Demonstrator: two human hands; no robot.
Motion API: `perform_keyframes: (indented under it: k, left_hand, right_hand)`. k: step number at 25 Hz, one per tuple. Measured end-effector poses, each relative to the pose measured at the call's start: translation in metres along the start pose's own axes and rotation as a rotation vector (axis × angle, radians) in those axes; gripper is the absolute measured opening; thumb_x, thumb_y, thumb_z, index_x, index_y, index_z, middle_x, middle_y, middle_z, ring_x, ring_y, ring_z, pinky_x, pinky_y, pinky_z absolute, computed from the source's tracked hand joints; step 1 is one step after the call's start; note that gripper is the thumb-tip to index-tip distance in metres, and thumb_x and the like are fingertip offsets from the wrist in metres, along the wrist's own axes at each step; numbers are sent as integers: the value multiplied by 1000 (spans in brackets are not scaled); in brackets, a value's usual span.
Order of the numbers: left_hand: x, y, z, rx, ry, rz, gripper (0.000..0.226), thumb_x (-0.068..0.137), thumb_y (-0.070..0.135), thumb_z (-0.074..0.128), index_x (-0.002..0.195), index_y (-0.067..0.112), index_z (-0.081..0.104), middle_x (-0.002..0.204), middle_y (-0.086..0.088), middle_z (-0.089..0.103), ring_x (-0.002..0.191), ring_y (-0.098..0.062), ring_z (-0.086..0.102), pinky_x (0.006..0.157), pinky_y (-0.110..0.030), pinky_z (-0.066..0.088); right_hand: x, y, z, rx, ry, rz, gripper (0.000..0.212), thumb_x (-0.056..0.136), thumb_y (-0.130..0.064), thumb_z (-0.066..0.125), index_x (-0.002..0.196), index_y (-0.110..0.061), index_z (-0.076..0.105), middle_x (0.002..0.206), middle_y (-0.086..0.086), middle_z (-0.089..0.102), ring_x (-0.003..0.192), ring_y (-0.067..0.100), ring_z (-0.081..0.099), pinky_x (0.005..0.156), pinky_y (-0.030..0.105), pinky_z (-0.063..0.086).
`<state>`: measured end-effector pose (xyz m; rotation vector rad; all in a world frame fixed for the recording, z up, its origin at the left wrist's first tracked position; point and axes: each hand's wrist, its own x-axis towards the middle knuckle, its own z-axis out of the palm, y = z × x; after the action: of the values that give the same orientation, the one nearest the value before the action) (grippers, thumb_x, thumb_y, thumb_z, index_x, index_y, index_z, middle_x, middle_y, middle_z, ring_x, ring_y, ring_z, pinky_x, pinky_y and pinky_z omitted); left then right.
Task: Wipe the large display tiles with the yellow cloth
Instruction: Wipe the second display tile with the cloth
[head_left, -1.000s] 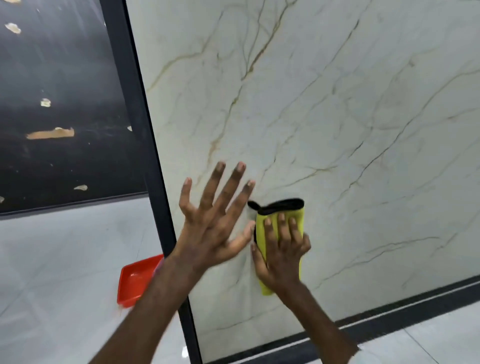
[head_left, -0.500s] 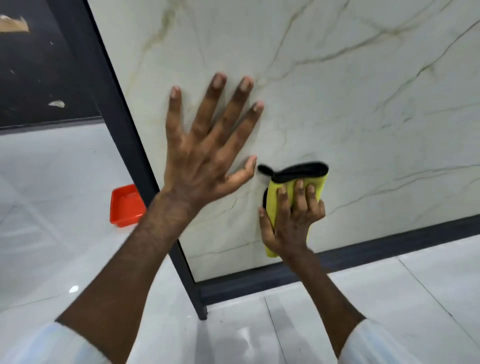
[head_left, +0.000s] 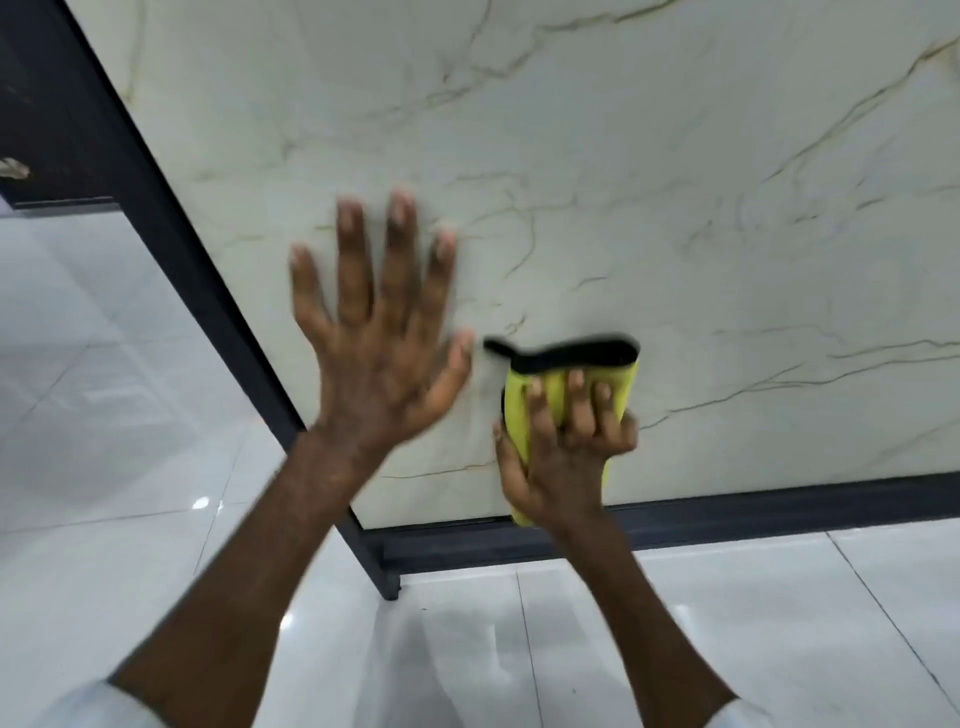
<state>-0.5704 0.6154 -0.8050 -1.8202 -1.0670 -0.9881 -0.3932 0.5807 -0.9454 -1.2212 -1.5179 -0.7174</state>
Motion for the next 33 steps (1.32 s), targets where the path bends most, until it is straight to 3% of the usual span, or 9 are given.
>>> perform_keyframes:
  k: [2, 4, 11, 15, 18, 22, 24, 29, 33]
  left_hand:
    - [-34, 29, 16, 14, -64, -32, 97, 96, 58, 47, 168, 16, -3, 174, -7, -17, 159, -34, -21, 125, -62, -11]
    - [-42, 40, 25, 40, -54, -62, 101, 93, 59, 45, 167, 17, -9, 174, -5, -22, 160, -34, -21, 126, -59, -12]
    - [-43, 38, 31, 43, 1, -42, 98, 94, 62, 40, 167, 19, -11, 174, -2, -23, 160, -30, -21, 127, -56, -10]
    - [-41, 40, 36, 62, 64, -68, 97, 94, 61, 40, 167, 19, -9, 174, -2, -21, 161, -30, -18, 127, -56, -6]
    - [-44, 42, 34, 48, 47, -73, 96, 95, 59, 42, 168, 17, -5, 175, -5, -16, 161, -33, -15, 127, -57, -6]
    - [-45, 39, 26, 57, -34, -35, 95, 97, 58, 48, 168, 13, 2, 176, -10, -10, 162, -36, -9, 127, -58, -4]
    - [-42, 40, 15, 10, -66, -52, 94, 96, 55, 52, 168, 14, 8, 177, -9, -7, 163, -35, -4, 125, -60, 4]
    - [91, 43, -49, -89, 172, 22, 74, 101, 46, 54, 164, 15, 28, 175, -8, 13, 158, -30, 18, 115, -56, 22]
    - [198, 22, -58, 43, 169, 0, 70, 105, 45, 43, 164, 9, 31, 171, -17, 25, 159, -33, 21, 119, -61, 18]
  right_hand:
    - [61, 17, -21, -38, 91, -25, 79, 91, -51, 63, 159, -34, 27, 170, 0, 12, 154, 25, 13, 112, 56, 20]
    - [84, 40, -31, -43, 140, -32, 83, 89, -51, 64, 161, -33, 27, 166, 2, 17, 152, 27, 17, 108, 59, 28]
    - [-90, 88, -4, -147, -151, -74, 94, 83, -49, 72, 161, -27, 24, 174, 2, 0, 159, 27, 3, 113, 58, 18]
    - [-100, 94, -6, -121, -173, -73, 83, 84, -48, 71, 154, -28, 31, 174, 1, 1, 158, 25, 3, 108, 57, 21]
    - [-11, 65, -27, -61, -74, -26, 81, 87, -50, 65, 157, -31, 29, 173, -1, 3, 158, 22, 5, 108, 56, 23]
    - [182, 41, -72, -97, 139, -18, 76, 89, -50, 62, 158, -30, 35, 164, 6, 29, 149, 28, 27, 103, 61, 33]
    - [214, 44, -80, -127, 210, -9, 72, 91, -49, 62, 156, -26, 41, 161, 8, 37, 147, 30, 32, 102, 62, 35]
    - [102, 53, -60, -213, 34, -19, 77, 89, -49, 60, 157, -28, 33, 166, 2, 23, 148, 31, 25, 103, 61, 34]
    - [170, 49, -82, -118, 57, -5, 77, 84, -49, 60, 155, -28, 39, 164, 3, 29, 146, 30, 28, 98, 64, 39]
